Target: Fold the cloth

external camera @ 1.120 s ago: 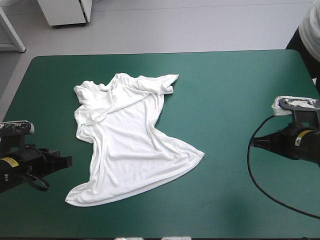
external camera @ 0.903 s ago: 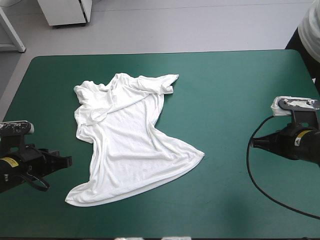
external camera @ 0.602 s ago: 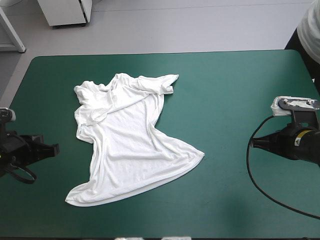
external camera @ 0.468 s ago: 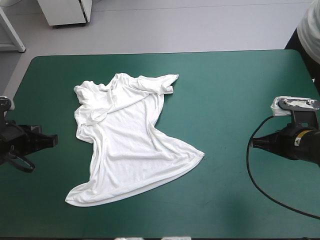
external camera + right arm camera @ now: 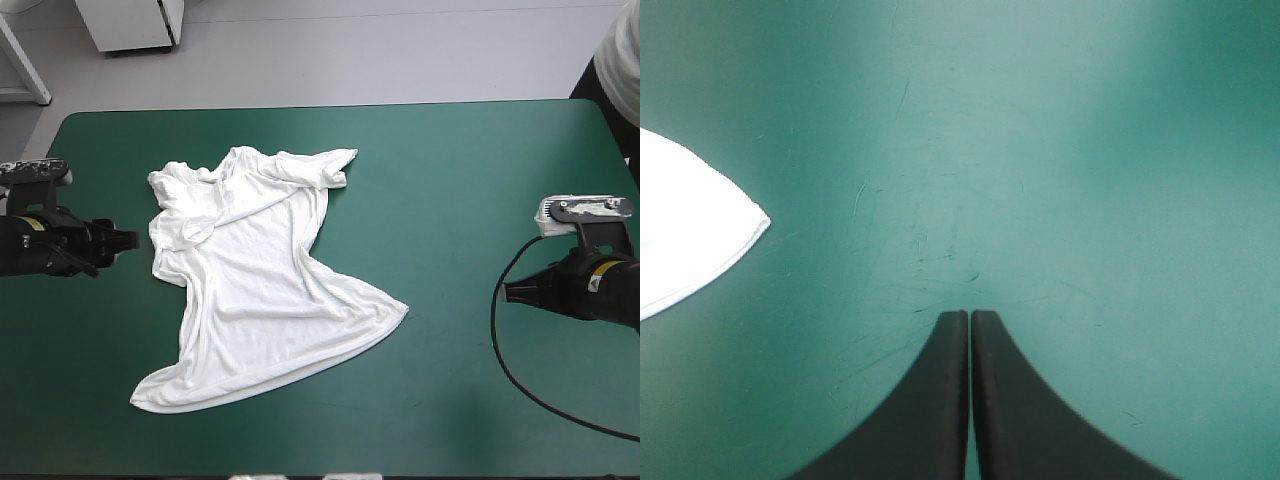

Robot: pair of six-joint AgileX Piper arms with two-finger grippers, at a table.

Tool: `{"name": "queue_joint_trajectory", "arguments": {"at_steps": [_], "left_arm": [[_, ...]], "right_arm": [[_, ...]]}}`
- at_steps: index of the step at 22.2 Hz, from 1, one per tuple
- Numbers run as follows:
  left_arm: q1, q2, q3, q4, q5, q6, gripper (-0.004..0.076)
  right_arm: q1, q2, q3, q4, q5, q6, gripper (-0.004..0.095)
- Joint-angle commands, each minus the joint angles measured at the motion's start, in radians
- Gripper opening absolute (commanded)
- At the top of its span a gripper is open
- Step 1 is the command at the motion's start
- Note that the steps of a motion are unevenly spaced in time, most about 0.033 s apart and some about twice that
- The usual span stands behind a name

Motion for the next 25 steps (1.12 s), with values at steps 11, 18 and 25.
{"name": "queue_joint_trajectory", "arguments": {"at_steps": [11,18,25], "left_arm": [[-0.007,-0.056,0.367,0.049,0.041,-0.073,0.0415],[-0.007,-0.060,0.599,0.046,-0.017,-0.069,0.0415],[-0.007,-0.056,0.706,0.046,-0.162,-0.067,0.0415]], "right_arm": [[-0.007,-0.008,-0.025,-0.008,-0.021,-0.010,0.0009],[-0.007,-0.007,-0.025,-0.008,-0.025,-0.010,0.0009],[-0.007,-0.007,-0.025,0.005,-0.025,-0.010,0.0009]]}}
